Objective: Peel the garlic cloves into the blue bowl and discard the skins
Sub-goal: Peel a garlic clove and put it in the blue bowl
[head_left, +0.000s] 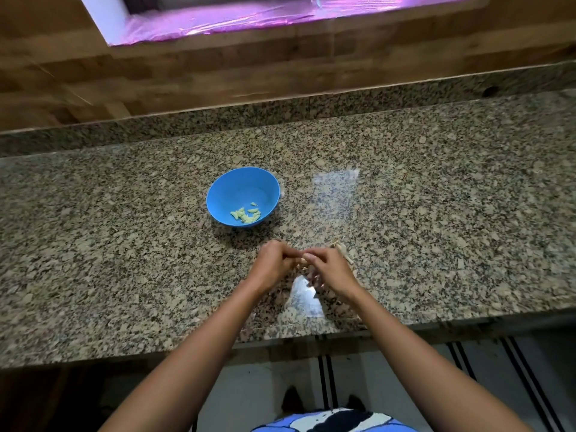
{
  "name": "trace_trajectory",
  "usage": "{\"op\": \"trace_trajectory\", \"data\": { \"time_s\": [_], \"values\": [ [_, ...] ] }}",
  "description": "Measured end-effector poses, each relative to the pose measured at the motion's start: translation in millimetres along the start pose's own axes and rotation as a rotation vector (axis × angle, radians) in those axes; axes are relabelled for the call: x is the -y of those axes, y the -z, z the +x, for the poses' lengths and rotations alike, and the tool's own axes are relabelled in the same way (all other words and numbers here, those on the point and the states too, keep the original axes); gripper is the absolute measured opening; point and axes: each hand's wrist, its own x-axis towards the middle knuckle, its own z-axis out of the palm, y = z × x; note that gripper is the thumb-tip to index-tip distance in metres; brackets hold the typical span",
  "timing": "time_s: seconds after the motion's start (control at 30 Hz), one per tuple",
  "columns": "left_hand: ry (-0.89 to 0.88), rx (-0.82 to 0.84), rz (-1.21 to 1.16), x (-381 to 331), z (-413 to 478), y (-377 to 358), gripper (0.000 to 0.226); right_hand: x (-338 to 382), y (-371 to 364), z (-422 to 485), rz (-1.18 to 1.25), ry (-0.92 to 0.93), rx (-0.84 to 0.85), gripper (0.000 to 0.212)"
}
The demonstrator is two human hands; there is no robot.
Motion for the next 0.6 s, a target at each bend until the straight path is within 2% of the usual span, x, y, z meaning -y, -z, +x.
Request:
{"op": "trace_trajectory", "data": {
  "time_s": [0.1,0.17,0.27,0.33,0.4,0.43,0.53,0.57,0.6],
  "values": [
    [-0.027,-0.132,-0.096,-2.7,-4.5,1.0,0.016,7.4,11.7,9.4,0.161,-0.085,0.129,0.018],
    [-0.071,-0.182,-0.012,-0.9,-2.7,3.2,0.016,9.9,15.7,13.3,0.162,-0.093,0.213,0.016],
    [-0.229,-0.048,0.387,5.8,-1.7,0.4,0.016,9.9,12.4,17.8,-0.101,-0.032,0.198,0.017],
    [-0.212,0.007,0.508,8.5,-0.5,-2.5,0.02,7.0,7.7,16.4,-0.369,0.091,0.11,0.019],
    [-0.063,0.067,0.367,6.8,0.6,-2.0,0.023,-1.2,5.4,16.1,-0.603,0.281,0.03,0.021],
    [0.051,0.145,0.193,6.7,1.8,0.1,0.024,-5.0,5.1,14.3,-0.677,0.368,0.007,0.021],
    [0.34,0.383,-0.534,13.6,5.7,11.0,0.021,-16.7,7.8,18.7,-0.783,0.676,-0.112,0.017],
    [0.38,0.388,-0.637,15.8,5.2,10.9,0.02,-18.1,7.9,20.9,-0.788,0.717,-0.162,0.018],
    [0.357,0.347,-0.611,16.6,5.1,8.3,0.021,-15.5,7.5,21.2,-0.758,0.656,-0.154,0.021]
  ]
}}
